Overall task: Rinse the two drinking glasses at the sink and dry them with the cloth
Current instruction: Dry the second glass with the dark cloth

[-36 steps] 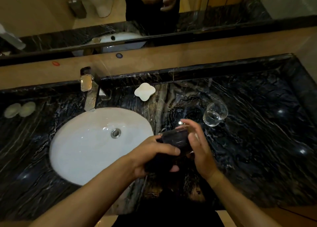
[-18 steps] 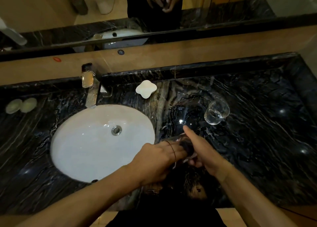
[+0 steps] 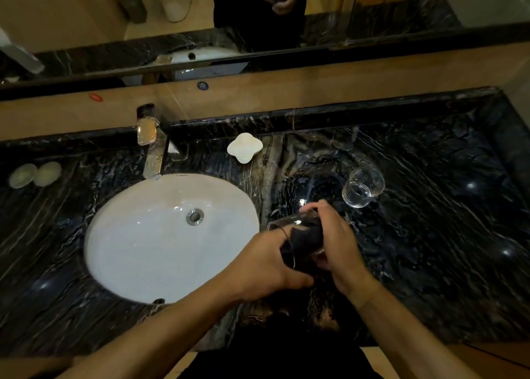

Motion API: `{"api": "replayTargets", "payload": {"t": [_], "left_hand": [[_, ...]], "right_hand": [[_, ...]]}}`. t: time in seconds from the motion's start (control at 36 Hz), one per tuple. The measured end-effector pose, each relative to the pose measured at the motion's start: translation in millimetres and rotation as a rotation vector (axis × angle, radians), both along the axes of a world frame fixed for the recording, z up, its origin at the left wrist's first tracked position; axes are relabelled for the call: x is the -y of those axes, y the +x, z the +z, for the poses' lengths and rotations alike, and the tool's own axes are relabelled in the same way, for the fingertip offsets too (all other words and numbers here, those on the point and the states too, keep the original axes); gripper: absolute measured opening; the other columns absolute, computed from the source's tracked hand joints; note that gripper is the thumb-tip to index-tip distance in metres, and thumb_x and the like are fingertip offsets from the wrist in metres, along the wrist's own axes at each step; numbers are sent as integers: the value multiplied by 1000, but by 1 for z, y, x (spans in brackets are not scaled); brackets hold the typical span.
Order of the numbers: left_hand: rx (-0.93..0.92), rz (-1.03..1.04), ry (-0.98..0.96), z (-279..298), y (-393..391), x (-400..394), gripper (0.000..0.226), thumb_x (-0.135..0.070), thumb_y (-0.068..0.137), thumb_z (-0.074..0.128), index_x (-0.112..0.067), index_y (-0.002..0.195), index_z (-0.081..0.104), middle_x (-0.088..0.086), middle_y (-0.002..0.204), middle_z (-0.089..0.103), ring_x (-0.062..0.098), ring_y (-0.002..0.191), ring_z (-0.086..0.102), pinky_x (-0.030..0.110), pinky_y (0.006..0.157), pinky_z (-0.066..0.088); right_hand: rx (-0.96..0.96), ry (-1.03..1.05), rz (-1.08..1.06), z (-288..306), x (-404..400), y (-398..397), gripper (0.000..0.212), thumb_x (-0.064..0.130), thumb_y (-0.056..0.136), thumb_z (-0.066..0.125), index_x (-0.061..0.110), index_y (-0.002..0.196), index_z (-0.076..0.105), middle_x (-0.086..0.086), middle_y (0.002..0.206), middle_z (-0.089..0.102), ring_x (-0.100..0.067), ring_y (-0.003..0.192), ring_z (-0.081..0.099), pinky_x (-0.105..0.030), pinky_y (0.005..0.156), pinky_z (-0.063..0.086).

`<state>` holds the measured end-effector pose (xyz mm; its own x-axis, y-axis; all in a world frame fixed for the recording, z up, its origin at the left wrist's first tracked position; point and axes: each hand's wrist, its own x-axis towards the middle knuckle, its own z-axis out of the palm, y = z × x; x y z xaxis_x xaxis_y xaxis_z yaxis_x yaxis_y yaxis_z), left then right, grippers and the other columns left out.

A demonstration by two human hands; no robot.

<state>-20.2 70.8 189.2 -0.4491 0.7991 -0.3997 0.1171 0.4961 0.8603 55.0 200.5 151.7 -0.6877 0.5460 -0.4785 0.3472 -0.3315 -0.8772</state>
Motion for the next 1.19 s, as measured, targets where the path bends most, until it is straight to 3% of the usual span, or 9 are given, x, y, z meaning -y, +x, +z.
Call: {"api": "replayTargets", "payload": {"t": [0.11, 0.19, 0.42, 0.53, 0.72, 0.89, 0.94, 1.08, 1.19], "left_hand": [[-841, -456, 5, -19, -4, 12, 51, -30, 84, 60, -44, 132, 49, -18, 136, 59, 10, 119, 60, 34, 67, 59], [-942, -559, 38, -30, -12, 18, 47, -29, 86, 47, -40, 131, 56, -17, 136, 61, 9, 123, 59, 30, 55, 57], [589, 193, 0, 3, -16, 12, 43, 14, 77, 74, -13, 111, 69, 6, 86, 75, 21, 68, 70, 31, 60, 59], [807, 314, 36, 11, -13, 8, 48, 10, 69, 76, -10, 112, 70, 15, 103, 74, 29, 83, 71, 44, 75, 62], [-287, -197, -48, 2, -11, 2, 55, -23, 74, 84, -36, 122, 63, -12, 112, 73, 8, 98, 69, 31, 85, 57], [-1042, -622, 74, -16, -20, 16, 47, -31, 80, 42, -36, 120, 66, -13, 119, 70, 12, 98, 69, 21, 48, 50], [-823, -509, 19, -16, -18, 16, 39, -30, 85, 54, -38, 122, 62, -14, 118, 70, 11, 100, 68, 28, 61, 57], [502, 160, -5, 9, -18, 5, 40, 11, 81, 72, -16, 111, 68, 0, 82, 75, 14, 65, 70, 24, 57, 56], [892, 369, 40, 11, -22, 5, 47, 4, 76, 75, -6, 121, 65, 21, 117, 71, 31, 95, 73, 39, 68, 64]], "right_hand": [[262, -235, 222, 3, -10, 2, 54, 58, 100, 43, 11, 98, 71, 1, 56, 58, -11, 39, 45, -15, 34, 24], [294, -275, 381, 2, -16, 5, 66, 69, 95, 41, 10, 103, 70, 2, 58, 57, -10, 41, 44, -15, 34, 22], [-248, 49, 286, -17, -1, 19, 37, 47, 98, 37, 34, 129, 55, 1, 121, 66, -12, 98, 68, -23, 72, 54], [-367, 204, 135, -17, 5, 12, 35, 44, 96, 40, 24, 115, 61, 11, 106, 69, -5, 96, 65, -18, 80, 51], [118, -236, 65, 5, 0, -3, 46, 49, 101, 47, 18, 75, 69, -2, 60, 65, -14, 43, 57, -18, 38, 38], [285, -266, 449, 4, -17, 0, 63, 73, 93, 38, 19, 86, 71, 1, 61, 67, -17, 44, 54, -15, 33, 28], [214, -196, 519, 3, -19, 2, 68, 76, 93, 33, 23, 90, 76, -4, 76, 73, -20, 57, 63, -21, 39, 35], [-206, 10, 275, -10, -8, 6, 36, 50, 98, 43, 30, 119, 63, -6, 116, 69, -22, 103, 67, -28, 76, 55], [-333, 124, 176, -12, 1, 6, 36, 48, 94, 45, 27, 119, 60, 5, 106, 70, -17, 98, 68, -27, 83, 54]]}}
